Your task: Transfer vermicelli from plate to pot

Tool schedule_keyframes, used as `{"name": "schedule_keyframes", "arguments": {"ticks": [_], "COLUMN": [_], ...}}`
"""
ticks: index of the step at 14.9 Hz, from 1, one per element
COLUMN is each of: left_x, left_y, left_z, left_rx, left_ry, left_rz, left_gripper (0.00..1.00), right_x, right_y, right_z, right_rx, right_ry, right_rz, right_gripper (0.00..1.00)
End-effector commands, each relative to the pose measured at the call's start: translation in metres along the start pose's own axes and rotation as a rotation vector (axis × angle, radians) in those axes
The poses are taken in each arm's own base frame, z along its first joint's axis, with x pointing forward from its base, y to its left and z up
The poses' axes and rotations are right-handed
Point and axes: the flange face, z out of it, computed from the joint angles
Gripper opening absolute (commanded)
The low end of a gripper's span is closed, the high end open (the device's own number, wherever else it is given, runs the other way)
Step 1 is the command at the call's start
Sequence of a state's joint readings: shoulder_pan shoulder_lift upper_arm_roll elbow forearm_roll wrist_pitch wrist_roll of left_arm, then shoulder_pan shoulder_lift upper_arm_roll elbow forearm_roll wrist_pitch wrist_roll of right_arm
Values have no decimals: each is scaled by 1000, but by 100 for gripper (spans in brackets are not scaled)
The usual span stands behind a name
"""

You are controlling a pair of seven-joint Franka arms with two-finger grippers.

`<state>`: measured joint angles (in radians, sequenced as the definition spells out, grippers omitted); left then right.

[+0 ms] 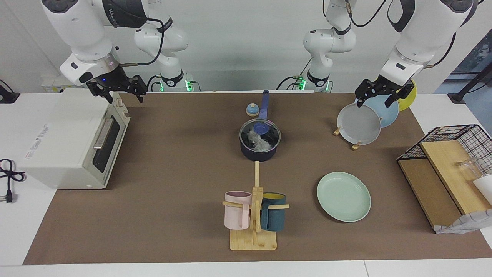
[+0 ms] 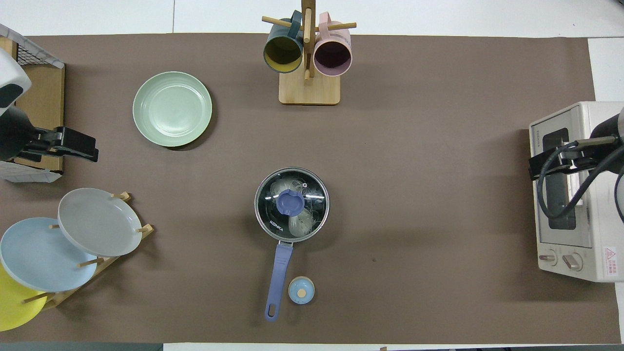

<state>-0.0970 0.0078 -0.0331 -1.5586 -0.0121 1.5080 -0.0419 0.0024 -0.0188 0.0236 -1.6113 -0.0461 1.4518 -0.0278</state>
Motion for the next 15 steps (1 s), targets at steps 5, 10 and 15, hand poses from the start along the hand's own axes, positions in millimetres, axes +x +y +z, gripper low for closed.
{"name": "schedule_keyframes", "arguments": {"ticks": [5, 10, 15], "left_x": [-6, -6, -6], "left_y": [-4, -3, -4], "left_z": [-2, -2, -2], "left_rx": [26, 26, 26], "left_ry": [10, 9, 10], "left_rz": [1, 2, 1], "left_gripper": [100, 100, 100], "right_x": [-10, -9, -8], "right_y": [-3, 5, 6], "right_z": [-13, -18, -18], "right_rx": [34, 37, 22], "right_ry": [34, 51, 58], "right_rz": [-16, 3, 5], "right_gripper": [100, 100, 100]}}
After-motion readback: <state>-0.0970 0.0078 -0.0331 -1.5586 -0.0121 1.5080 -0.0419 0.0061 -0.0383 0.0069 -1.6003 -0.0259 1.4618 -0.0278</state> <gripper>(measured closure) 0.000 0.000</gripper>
